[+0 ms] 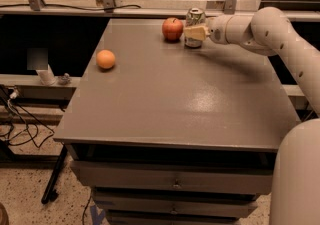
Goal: Move 7up can near apple
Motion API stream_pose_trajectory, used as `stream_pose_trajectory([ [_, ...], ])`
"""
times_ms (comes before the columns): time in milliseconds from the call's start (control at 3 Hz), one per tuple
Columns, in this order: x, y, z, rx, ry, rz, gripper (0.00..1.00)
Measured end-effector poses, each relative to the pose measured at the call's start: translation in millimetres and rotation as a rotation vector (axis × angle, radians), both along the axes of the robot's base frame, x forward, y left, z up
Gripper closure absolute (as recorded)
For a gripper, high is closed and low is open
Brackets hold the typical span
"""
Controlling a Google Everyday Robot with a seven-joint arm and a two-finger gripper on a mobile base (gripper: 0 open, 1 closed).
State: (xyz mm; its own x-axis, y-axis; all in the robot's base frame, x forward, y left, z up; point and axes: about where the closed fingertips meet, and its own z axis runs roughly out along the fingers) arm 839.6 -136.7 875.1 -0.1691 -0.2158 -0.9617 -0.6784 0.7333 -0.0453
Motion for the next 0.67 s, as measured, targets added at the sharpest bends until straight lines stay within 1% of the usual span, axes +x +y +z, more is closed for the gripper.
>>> stream_pose_trajectory([
  [333, -1.6, 2.0, -1.1, 0.003, 0.01, 0.01, 0.13],
  [667, -3.9, 8.9, 2.4, 0.014, 0.012, 0.032, 0.0],
])
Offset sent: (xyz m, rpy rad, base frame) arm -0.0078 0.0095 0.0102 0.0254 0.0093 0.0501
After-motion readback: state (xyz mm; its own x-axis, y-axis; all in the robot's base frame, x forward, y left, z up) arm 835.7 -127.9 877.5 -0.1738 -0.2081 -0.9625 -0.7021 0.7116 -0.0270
